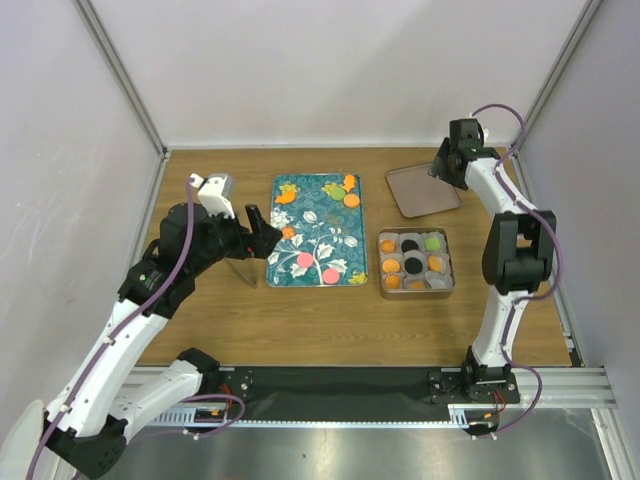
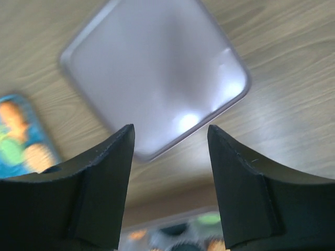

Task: Pack the cookies

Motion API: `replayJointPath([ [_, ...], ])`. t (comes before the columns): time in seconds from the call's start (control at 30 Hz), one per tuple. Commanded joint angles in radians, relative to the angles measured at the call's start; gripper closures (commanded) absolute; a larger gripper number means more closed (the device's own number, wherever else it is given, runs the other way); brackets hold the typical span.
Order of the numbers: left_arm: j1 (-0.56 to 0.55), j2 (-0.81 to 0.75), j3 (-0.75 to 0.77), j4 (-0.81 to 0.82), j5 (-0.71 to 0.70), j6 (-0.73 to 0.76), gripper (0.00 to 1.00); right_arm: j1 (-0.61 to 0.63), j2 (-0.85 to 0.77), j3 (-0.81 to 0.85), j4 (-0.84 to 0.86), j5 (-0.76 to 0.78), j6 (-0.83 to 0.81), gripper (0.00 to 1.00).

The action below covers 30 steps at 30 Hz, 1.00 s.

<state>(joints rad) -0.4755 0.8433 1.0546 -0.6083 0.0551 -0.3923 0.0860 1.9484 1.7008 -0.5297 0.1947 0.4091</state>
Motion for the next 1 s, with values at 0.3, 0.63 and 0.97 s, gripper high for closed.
replayJointPath([
  [0.3, -0.005, 0.040, -0.068, 0.143, 0.081, -0.023, 0.07, -0.112, 0.311, 0.298, -0.098, 0.009, -0.090, 0.41],
  [0.63, -0.005, 0.057, -0.096, 0.166, 0.074, -0.029, 0.07, -0.135, 0.487, 0.503, -0.173, 0.000, -0.148, 0.41],
  [0.97, -0.005, 0.031, -0.123, 0.151, 0.032, -0.049, 0.07, -0.143, 0.524, 0.500, -0.173, -0.049, -0.191, 0.43],
])
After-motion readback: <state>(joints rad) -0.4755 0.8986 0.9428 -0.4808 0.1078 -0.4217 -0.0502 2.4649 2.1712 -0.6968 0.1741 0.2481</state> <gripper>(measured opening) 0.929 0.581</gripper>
